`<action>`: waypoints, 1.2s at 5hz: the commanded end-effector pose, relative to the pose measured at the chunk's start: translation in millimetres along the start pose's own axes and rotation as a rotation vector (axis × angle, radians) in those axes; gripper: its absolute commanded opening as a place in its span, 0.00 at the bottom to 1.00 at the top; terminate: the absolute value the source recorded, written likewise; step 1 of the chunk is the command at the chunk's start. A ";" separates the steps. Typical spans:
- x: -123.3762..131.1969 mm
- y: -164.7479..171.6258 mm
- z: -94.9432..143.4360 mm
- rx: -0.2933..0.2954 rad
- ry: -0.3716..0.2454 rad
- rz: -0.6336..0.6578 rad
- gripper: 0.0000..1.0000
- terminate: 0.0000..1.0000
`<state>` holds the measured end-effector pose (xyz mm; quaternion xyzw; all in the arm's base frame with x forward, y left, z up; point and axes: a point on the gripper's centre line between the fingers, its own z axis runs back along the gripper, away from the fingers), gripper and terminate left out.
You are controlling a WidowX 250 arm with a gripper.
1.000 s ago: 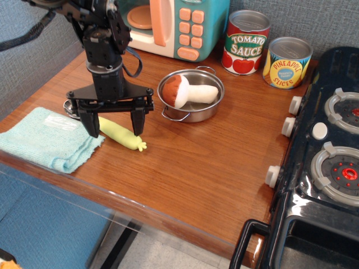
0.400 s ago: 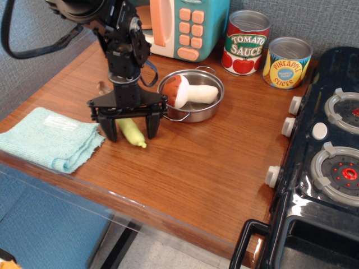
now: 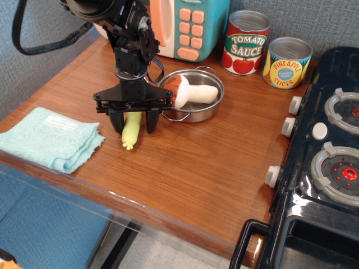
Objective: Place the spoon above the napkin.
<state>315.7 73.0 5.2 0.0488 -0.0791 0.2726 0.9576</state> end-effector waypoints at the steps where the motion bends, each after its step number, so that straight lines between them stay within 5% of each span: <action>1: 23.2 20.3 36.8 0.062 -0.024 -0.227 0.00 0.00; 2: 46.7 37.7 51.2 0.029 -0.012 -0.346 0.00 0.00; 3: 75.3 44.3 47.5 -0.096 -0.017 -0.561 0.00 0.00; 4: 88.7 49.8 35.5 -0.130 -0.026 -0.712 0.00 0.00; 6: 116.3 75.7 17.7 -0.133 -0.013 -0.688 0.00 0.00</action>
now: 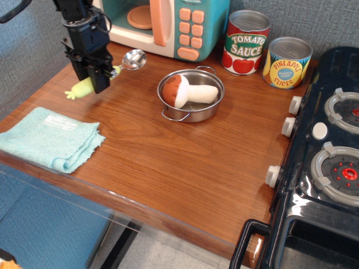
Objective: Place the spoon above the napkin.
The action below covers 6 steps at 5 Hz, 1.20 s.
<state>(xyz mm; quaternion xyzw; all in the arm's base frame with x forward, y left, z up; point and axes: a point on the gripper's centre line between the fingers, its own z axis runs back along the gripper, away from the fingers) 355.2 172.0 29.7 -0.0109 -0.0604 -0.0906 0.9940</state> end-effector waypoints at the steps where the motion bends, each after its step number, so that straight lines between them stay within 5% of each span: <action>1: 10.7 34.9 12.0 0.073 -0.029 0.074 0.00 0.00; 2: 9.8 38.4 6.5 0.082 -0.025 0.098 0.00 0.00; 3: 11.3 32.8 0.5 0.100 -0.011 0.122 1.00 0.00; 6: 7.5 21.1 55.2 0.165 -0.008 0.076 1.00 0.00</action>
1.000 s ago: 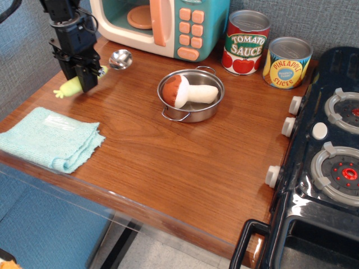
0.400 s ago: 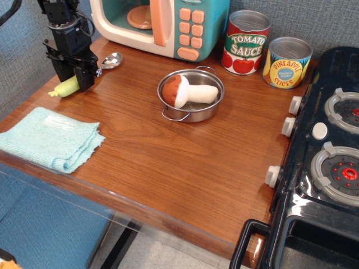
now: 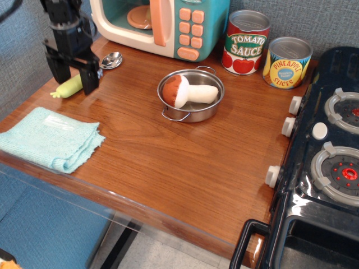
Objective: Place the spoon above the napkin.
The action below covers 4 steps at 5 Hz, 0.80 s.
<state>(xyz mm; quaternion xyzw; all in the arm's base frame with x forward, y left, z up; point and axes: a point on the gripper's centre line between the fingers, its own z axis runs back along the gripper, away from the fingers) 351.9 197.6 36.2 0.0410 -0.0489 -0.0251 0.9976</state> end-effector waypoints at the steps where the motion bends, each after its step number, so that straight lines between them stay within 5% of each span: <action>1: 7.4 -1.3 56.1 0.035 0.005 -0.068 1.00 0.00; 3: 1.2 -0.8 61.1 0.068 0.055 -0.070 1.00 0.00; 4: 1.2 -0.8 61.1 0.068 0.055 -0.070 1.00 1.00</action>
